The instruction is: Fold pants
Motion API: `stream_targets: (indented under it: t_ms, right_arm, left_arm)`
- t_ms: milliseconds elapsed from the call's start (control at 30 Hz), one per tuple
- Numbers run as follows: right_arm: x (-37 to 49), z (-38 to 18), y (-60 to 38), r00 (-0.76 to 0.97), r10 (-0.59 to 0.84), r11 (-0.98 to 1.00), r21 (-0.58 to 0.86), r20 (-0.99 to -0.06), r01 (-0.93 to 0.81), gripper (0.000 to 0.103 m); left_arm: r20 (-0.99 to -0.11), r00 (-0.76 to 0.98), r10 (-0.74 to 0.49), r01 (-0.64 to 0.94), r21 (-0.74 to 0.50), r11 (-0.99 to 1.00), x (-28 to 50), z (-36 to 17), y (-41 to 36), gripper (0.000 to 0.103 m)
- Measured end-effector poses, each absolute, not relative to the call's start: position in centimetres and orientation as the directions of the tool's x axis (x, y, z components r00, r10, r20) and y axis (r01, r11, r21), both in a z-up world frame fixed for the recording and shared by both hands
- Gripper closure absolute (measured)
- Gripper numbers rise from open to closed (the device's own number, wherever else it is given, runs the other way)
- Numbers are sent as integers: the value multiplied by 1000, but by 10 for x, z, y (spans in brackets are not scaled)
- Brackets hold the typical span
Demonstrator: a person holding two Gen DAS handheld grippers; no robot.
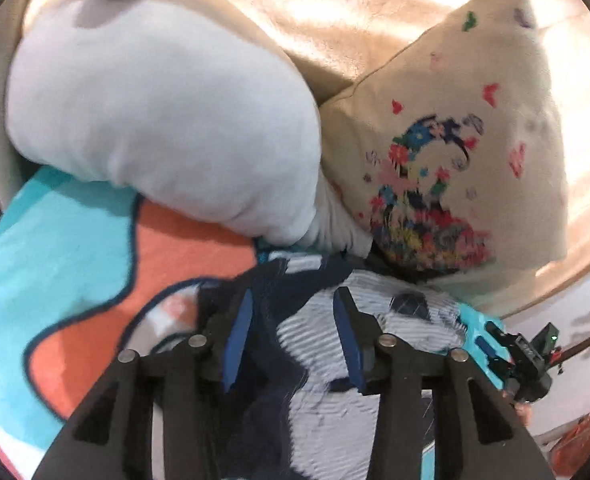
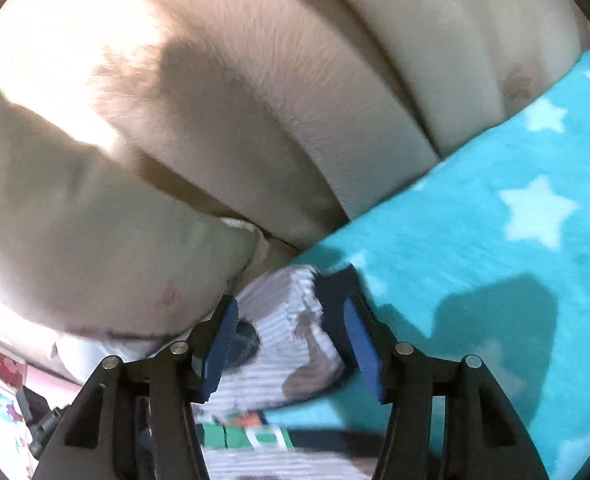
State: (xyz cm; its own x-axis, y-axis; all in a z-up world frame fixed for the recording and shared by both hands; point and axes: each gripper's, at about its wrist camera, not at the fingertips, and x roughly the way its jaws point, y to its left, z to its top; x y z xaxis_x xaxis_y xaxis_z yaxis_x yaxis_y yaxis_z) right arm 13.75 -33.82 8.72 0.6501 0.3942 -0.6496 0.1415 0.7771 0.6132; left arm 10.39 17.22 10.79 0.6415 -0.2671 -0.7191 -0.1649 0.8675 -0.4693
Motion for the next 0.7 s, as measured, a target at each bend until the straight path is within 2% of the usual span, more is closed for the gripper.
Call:
stream_targets:
  t_ms: [67,267,533,567,633,700]
  right_arm:
    - [111,89,-344,652,395,785,606,-648,127,43]
    - [36,76,-359,656,355,819,560,-667,126,40]
    - [-8,62,-353,691,266,862,487,-672,143,39]
    - [-7,59,-350,690,266,861,488,-674,145,39]
    - [-5,53,-346,681,269,859,489,-681,150,38]
    - [0,48,-341,672,270,864,481,-690,147,38]
  left_arm:
    - [-735,635,-239,-174,-437,883,83,102,173,56]
    - [-793,561,-239,-203,-411,889,36,57,183,55]
    - [-820,496,-286,-147,-404,903,39,25,147,52]
    - [-824,496,-273,-138,-385,913,39,25,142,56]
    - [-840,484,-245,-124,-343,931,40,23,132,74]
    - [-845,486,-225,-130,-324,937,38,24,129,76]
